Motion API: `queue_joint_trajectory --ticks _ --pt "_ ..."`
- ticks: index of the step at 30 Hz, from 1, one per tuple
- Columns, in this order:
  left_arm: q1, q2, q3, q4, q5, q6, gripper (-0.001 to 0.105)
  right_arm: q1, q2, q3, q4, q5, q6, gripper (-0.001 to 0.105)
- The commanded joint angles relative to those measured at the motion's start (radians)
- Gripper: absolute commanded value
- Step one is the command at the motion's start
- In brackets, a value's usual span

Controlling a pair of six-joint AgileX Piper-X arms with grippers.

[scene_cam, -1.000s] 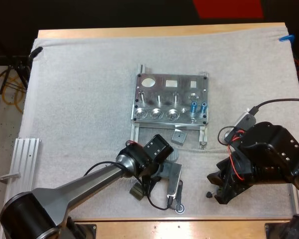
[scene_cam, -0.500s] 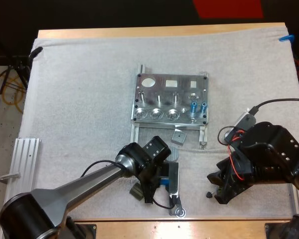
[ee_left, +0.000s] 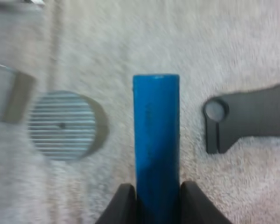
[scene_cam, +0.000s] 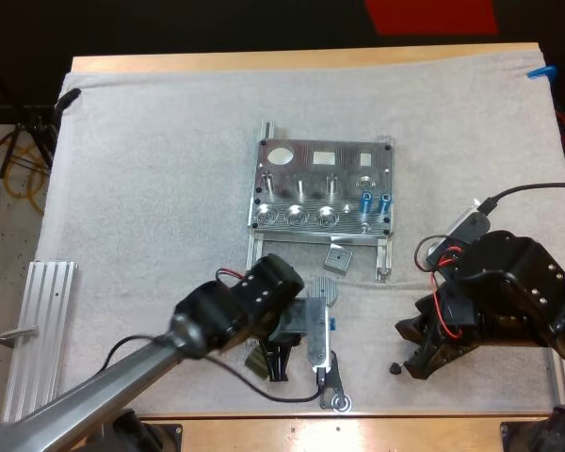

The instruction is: Load cells from right to left

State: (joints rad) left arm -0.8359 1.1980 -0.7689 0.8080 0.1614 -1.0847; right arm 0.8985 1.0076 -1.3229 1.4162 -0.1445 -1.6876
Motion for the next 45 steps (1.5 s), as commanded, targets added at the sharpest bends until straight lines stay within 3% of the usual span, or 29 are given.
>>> queue_joint_trajectory --ticks 1,3,7,12,21,31,38,45 --pt "-0.002 -0.062 -0.001 0.003 -0.02 -0.017 0.0 0.002 -0.004 0.018 0.01 -0.001 0.026 0.047" --pt "-0.002 -0.128 -0.001 0.003 -0.033 -0.017 0.0 0.002 -0.004 0.055 -0.006 -0.001 0.068 0.054" --pt "-0.002 -0.232 -0.001 0.003 -0.034 -0.044 0.0 0.002 -0.004 0.113 -0.074 -0.03 0.123 0.054" --pt "-0.002 -0.371 -0.001 0.003 -0.056 -0.044 0.0 0.002 -0.001 0.192 -0.264 -0.146 0.253 0.054" --pt "-0.002 -0.438 -0.001 0.003 -0.053 -0.044 0.0 0.002 0.003 0.289 -0.532 -0.257 0.449 0.054" --pt "-0.002 -0.438 -0.001 0.002 -0.021 -0.032 0.0 0.002 0.035 0.331 -0.588 -0.25 0.53 0.054" --pt "-0.002 -0.438 -0.001 0.002 -0.006 -0.032 0.0 0.002 0.042 0.352 -0.701 -0.218 0.596 0.054" --pt "-0.002 -0.438 -0.001 0.001 0.0 -0.032 0.0 0.002 0.059 0.352 -0.709 -0.218 0.613 0.054"
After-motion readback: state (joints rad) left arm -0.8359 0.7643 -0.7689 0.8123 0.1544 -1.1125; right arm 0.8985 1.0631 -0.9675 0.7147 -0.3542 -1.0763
